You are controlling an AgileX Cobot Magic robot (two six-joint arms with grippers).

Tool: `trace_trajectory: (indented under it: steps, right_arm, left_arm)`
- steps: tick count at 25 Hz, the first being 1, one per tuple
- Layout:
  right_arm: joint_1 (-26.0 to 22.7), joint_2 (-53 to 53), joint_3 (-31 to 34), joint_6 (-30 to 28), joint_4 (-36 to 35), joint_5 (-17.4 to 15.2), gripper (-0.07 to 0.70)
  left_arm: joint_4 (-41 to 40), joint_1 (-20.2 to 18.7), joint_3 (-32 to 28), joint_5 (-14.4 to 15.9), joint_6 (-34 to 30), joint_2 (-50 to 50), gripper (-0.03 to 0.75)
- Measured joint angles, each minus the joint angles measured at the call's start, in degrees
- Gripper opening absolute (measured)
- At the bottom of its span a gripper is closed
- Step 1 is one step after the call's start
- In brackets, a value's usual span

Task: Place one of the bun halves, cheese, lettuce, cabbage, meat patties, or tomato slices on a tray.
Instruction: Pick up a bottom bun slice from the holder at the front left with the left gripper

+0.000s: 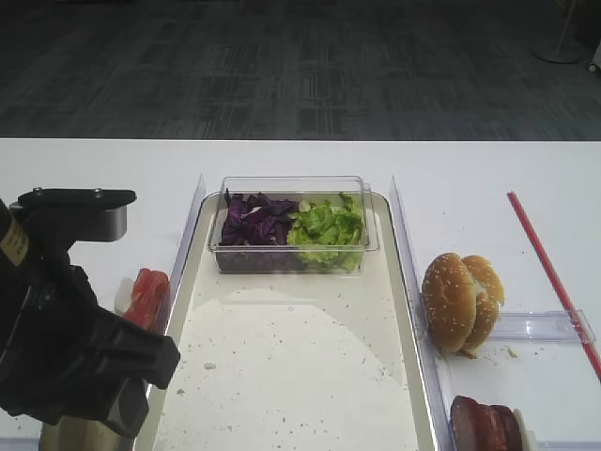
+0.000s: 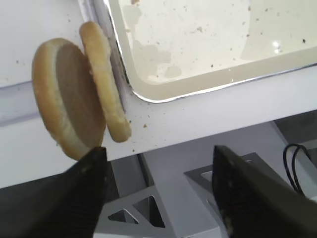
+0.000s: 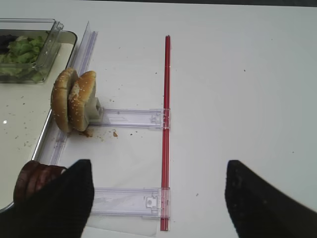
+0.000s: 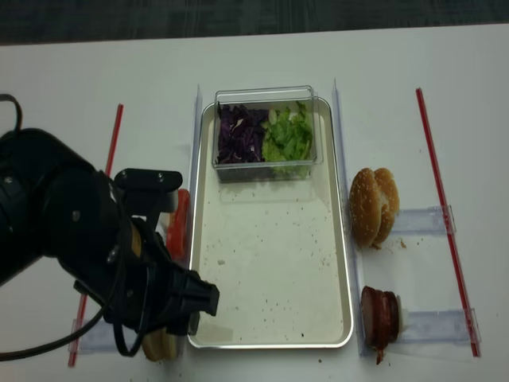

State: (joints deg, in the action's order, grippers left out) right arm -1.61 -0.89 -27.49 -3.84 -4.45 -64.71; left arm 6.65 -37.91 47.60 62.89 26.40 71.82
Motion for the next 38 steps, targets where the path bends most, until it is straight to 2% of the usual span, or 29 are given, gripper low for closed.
trace_trajectory:
  steps: [8,20,28,38]
  right_arm:
    - [0.0,0.0,0.0,0.0,0.0,0.0,0.571]
    - [0.0,0.0,0.0,0.0,0.0,0.0,0.571]
    - [0.0,0.0,0.0,0.0,0.0,0.0,0.571]
    - [0.0,0.0,0.0,-0.1,0.0,0.0,0.571]
  left_arm:
    - [-1.92,0.0,0.26,-1.04,0.24,0.41,0.419]
    - [-4.1,0.0,2.38,-2.67,-0.5,9.92,0.41]
    - [-4.91,0.0,3.95,-2.57,-0.59,14.12,0.387]
    - [-6.65,0.0,3.95,-1.99,-0.59,14.52,0.368]
